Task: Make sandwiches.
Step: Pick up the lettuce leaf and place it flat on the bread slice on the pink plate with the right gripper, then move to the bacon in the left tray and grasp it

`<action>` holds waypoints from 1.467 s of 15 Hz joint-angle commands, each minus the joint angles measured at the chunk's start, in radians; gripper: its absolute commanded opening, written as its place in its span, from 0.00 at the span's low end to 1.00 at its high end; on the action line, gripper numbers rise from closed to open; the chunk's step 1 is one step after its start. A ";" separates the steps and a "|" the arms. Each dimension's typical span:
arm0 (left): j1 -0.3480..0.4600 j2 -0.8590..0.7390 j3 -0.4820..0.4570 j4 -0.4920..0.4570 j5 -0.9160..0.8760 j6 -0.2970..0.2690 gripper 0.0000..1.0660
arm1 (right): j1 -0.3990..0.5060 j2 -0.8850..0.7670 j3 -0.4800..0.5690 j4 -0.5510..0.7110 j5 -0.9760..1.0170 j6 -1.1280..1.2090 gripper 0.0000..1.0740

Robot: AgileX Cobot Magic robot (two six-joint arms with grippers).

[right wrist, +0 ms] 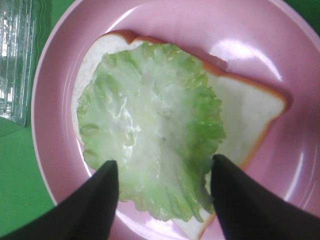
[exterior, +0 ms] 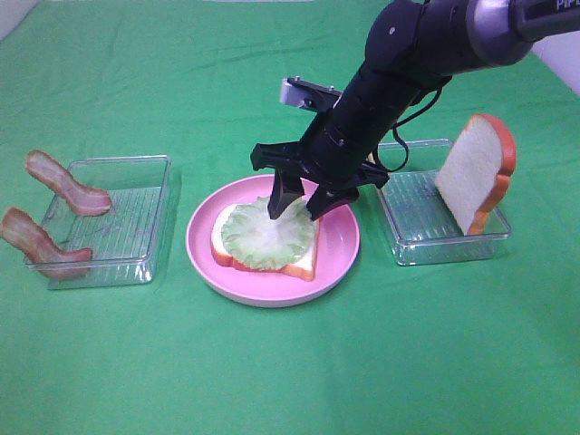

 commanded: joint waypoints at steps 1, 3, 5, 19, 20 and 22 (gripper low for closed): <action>-0.005 -0.021 0.001 0.000 -0.011 0.003 0.75 | -0.004 -0.028 -0.024 -0.037 0.061 0.007 0.68; -0.005 -0.021 0.001 0.000 -0.011 0.003 0.75 | -0.004 -0.088 -0.024 -0.066 0.109 0.008 0.68; -0.005 -0.021 0.001 0.000 -0.011 0.003 0.75 | -0.004 -0.166 -0.024 -0.121 0.160 0.009 0.68; -0.005 -0.021 0.001 0.000 -0.011 0.003 0.75 | -0.004 -0.957 0.512 -0.457 0.345 0.133 0.68; -0.005 -0.021 0.001 0.000 -0.011 0.003 0.75 | -0.004 -1.026 0.572 -0.457 0.347 0.130 0.68; -0.005 -0.021 0.001 0.000 -0.011 0.003 0.75 | -0.004 -1.130 0.660 -0.457 0.348 0.130 0.68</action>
